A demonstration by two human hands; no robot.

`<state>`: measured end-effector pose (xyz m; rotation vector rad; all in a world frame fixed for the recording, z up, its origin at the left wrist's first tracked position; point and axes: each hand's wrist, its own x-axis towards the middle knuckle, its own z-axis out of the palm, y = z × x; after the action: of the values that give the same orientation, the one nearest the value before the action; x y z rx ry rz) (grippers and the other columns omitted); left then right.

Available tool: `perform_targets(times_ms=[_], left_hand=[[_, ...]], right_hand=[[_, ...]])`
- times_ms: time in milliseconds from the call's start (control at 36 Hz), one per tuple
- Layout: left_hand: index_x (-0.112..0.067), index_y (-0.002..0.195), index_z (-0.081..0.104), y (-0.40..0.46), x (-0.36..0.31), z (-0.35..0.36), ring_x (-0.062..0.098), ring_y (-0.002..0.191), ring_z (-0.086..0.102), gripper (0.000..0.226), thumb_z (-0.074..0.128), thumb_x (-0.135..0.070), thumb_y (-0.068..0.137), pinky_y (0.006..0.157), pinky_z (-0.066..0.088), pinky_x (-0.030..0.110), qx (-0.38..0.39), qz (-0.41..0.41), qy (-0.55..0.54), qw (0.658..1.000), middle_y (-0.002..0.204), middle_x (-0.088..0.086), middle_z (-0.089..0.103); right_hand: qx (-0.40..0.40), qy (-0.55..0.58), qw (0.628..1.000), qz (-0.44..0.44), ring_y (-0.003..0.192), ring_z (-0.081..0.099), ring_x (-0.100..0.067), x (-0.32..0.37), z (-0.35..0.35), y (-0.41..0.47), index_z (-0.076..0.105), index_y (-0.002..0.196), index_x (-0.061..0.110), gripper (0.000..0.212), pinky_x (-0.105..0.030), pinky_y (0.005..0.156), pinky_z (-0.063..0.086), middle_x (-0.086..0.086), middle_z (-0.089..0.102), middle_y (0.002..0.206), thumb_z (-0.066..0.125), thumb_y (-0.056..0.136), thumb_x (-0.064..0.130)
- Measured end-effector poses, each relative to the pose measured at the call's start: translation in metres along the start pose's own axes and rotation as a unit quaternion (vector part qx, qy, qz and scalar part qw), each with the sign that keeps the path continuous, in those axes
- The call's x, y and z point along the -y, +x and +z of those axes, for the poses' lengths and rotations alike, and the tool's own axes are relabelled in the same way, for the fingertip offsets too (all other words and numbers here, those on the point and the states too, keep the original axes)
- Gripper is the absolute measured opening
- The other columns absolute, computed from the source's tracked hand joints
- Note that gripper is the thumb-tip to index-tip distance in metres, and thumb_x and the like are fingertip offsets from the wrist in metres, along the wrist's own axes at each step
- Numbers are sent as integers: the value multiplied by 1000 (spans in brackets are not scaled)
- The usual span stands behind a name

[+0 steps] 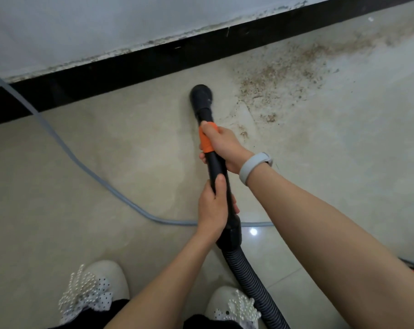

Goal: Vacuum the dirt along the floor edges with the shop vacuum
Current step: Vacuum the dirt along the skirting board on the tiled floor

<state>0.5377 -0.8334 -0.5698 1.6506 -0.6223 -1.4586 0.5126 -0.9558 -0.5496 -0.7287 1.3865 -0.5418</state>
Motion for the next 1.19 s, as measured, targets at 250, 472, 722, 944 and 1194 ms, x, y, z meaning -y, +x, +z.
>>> perform_targets(times_ms=[250, 472, 722, 944, 1194], left_hand=[[-12, 83, 45, -11, 3, -2, 18, 43, 54, 33, 32, -34, 103, 49, 46, 31, 10, -12, -43, 999, 56, 7, 55], [-11, 91, 45, -23, 6, 35, 16, 47, 57, 31, 34, -37, 103, 53, 48, 31, 155, -47, 25, 987, 62, 5, 58], [-8, 91, 46, -38, 12, 35, 16, 44, 55, 27, 37, -30, 103, 49, 46, 27, 104, -46, -18, 993, 58, 6, 55], [-15, 92, 46, -58, 25, 14, 17, 49, 58, 20, 33, -25, 104, 54, 51, 31, 1, -10, -88, 996, 57, 3, 57], [-16, 98, 48, -63, 31, 12, 20, 52, 60, 20, 32, -28, 104, 58, 53, 31, 36, -43, -90, 994, 63, 11, 60]], right_hand=[[28, -29, 999, 20, 45, 51, -18, -1, 6, -8, 47, 84, 10, 29, -21, 41, 46, -10, 51, 71, 51, 98, 35], [-104, 10, 995, 4, 44, 51, -18, -16, -60, -25, 48, 86, 10, 28, -25, 44, 45, -10, 51, 69, 51, 98, 35], [-26, -2, 1000, -1, 42, 50, -16, -21, -50, -40, 47, 89, 9, 27, -23, 43, 45, -9, 51, 69, 51, 98, 35], [111, -100, 989, 1, 43, 53, -14, -24, 0, -51, 48, 97, 7, 28, -22, 42, 45, -9, 53, 70, 48, 99, 36], [87, -122, 989, 22, 44, 53, -14, -35, -6, -53, 47, 93, 10, 27, -22, 44, 47, -10, 54, 73, 47, 99, 37]])
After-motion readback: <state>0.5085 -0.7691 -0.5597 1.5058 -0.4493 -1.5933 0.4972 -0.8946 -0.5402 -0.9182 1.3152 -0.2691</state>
